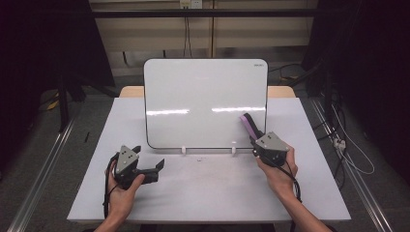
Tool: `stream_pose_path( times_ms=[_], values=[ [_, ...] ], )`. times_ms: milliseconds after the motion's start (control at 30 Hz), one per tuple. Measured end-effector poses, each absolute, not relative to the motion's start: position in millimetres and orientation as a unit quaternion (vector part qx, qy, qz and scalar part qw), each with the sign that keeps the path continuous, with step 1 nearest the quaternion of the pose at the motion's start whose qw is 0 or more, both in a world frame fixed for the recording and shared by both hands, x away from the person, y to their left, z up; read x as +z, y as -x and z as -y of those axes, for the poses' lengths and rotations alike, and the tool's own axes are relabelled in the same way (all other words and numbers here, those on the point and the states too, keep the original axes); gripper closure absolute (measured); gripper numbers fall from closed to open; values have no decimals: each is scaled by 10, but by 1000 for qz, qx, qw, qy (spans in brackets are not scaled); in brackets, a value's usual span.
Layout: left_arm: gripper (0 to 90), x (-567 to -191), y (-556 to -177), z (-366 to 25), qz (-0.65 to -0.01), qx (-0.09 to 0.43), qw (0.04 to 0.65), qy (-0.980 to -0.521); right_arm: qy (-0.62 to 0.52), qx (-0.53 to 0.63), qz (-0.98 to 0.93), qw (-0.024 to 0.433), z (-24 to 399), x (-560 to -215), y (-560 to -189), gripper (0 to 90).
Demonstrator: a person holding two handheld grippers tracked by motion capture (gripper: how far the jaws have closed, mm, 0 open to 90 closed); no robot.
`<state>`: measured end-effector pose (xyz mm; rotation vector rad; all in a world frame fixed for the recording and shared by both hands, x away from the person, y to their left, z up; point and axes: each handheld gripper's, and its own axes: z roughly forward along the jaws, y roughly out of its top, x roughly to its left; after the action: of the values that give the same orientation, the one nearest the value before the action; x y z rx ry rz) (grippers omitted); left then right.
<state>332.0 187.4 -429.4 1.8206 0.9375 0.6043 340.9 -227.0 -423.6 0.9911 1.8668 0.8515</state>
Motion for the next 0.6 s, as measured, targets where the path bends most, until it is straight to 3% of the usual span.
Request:
stream_pose_path(
  times_ms=[267,300,367,500,600],
  values=[
    [50,-4303,-3327,-1887,-387,247,482,-747,-404,355,-741,403,2291,-4246,-3421,636],
    [50,-4303,-3327,-1888,-387,247,482,-746,-405,361,-740,397,2305,-4244,-3419,597],
    [50,-4301,-3321,-1893,-390,247,484,-744,-419,390,-727,380,2356,-4228,-3389,424],
    [50,-4291,-3305,-1937,-391,250,480,-744,-446,443,-696,348,2518,-4222,-3223,221],
    [51,-4296,-3279,-1971,-396,252,476,-744,-473,467,-680,308,2690,-4264,-3042,145]
  ],
)
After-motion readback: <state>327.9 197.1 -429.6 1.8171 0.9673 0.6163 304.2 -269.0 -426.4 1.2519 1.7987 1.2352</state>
